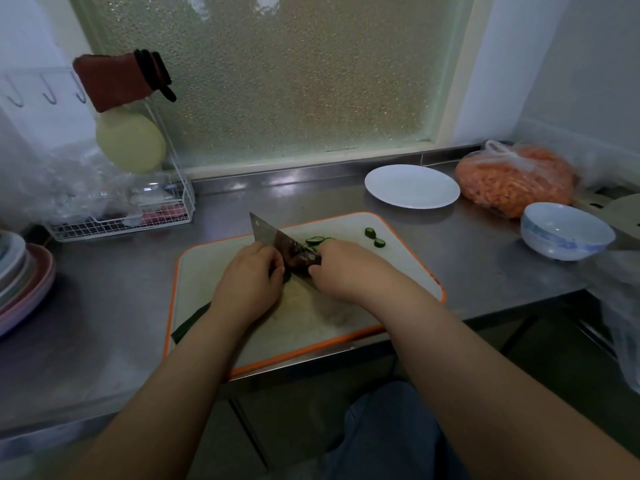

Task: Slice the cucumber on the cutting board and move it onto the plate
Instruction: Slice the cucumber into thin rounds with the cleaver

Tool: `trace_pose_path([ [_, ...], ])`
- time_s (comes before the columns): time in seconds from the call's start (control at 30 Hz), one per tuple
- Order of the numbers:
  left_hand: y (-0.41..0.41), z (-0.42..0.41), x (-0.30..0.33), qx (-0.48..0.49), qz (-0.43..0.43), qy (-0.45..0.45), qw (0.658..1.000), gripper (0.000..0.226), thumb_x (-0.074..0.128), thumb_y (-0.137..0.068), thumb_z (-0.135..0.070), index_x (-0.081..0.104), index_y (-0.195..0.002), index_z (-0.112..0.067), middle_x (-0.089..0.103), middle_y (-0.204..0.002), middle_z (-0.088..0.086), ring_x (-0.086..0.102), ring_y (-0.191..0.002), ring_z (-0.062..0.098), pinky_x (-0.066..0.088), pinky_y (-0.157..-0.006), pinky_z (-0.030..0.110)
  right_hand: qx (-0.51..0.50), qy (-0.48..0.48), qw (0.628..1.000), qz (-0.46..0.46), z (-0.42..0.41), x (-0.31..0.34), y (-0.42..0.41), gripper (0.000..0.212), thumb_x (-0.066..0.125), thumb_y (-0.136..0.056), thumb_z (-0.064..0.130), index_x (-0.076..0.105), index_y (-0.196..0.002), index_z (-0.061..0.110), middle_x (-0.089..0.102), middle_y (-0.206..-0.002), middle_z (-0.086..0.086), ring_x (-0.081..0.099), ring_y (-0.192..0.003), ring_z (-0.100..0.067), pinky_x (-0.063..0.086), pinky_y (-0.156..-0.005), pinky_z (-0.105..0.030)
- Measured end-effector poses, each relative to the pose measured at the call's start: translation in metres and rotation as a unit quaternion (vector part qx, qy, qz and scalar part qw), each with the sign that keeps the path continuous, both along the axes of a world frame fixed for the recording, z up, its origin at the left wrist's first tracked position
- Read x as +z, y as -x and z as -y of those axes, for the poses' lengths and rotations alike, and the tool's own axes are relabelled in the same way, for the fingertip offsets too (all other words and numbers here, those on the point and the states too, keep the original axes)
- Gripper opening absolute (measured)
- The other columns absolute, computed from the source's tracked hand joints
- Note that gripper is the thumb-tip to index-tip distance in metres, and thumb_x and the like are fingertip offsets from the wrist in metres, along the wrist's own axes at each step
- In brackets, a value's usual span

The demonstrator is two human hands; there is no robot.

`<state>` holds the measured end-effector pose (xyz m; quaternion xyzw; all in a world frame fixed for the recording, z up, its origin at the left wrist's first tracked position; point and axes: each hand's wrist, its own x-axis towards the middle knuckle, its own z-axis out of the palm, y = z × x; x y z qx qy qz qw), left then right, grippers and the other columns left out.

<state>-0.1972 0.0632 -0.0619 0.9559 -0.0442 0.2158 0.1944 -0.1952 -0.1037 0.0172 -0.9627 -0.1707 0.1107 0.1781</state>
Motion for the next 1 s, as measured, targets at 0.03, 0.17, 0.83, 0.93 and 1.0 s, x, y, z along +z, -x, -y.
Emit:
trace_pose_path([
  [0.03, 0.0, 0.0, 0.0, -0.002, 0.002, -0.001, 1.0, 0.012, 0.06, -0.082, -0.012, 0.052, -0.077, -0.019, 0.053, -0.083, 0.004, 0.05, -0.081, 0.025, 0.037, -0.067, 0.031, 0.001, 0.005, 1.0, -0.002, -0.002, -0.002, -0.001, 0.014, 0.047, -0.096, 0.022, 0.057, -0.099, 0.013, 0.056, -0.092, -0.005, 0.055, -0.085, -0.025, 0.044, -0.071, -0.031],
  [0.17, 0.001, 0.0, -0.003, -0.005, 0.012, -0.014, 1.0, 0.01, 0.06, -0.082, -0.013, 0.053, -0.077, -0.017, 0.055, -0.083, 0.004, 0.051, -0.079, 0.025, 0.039, -0.067, 0.033, -0.006, 0.01, 1.0, -0.028, -0.008, -0.019, -0.003, 0.019, 0.047, -0.096, 0.022, 0.059, -0.107, 0.011, 0.061, -0.102, -0.006, 0.057, -0.091, -0.026, 0.042, -0.072, -0.03],
  [0.83, -0.001, -0.002, -0.004, 0.006, 0.018, 0.012, 1.0, 0.007, 0.061, -0.083, -0.013, 0.056, -0.078, -0.016, 0.05, -0.078, -0.001, 0.044, -0.075, 0.017, 0.029, -0.066, 0.028, -0.002, -0.019, 1.0, -0.009, 0.011, -0.003, 0.01, 0.027, 0.047, -0.097, 0.033, 0.057, -0.11, 0.011, 0.062, -0.109, -0.011, 0.058, -0.099, -0.03, 0.046, -0.08, -0.034],
  [0.93, -0.001, -0.003, -0.004, 0.007, 0.017, 0.018, 1.0, 0.008, 0.061, -0.082, -0.012, 0.057, -0.077, -0.016, 0.051, -0.078, -0.001, 0.044, -0.075, 0.017, 0.03, -0.066, 0.028, 0.0, -0.02, 1.0, -0.013, 0.011, 0.0, 0.012, 0.027, 0.046, -0.098, 0.032, 0.058, -0.11, 0.011, 0.063, -0.106, -0.01, 0.059, -0.098, -0.029, 0.048, -0.082, -0.035],
  [1.0, -0.001, -0.003, -0.005, 0.009, 0.015, 0.014, 1.0, 0.008, 0.061, -0.082, -0.013, 0.057, -0.077, -0.016, 0.051, -0.079, 0.0, 0.044, -0.075, 0.017, 0.03, -0.066, 0.028, -0.001, -0.015, 1.0, -0.013, 0.01, 0.0, 0.013, 0.026, 0.046, -0.098, 0.032, 0.057, -0.11, 0.011, 0.062, -0.105, -0.01, 0.059, -0.096, -0.029, 0.048, -0.081, -0.035],
])
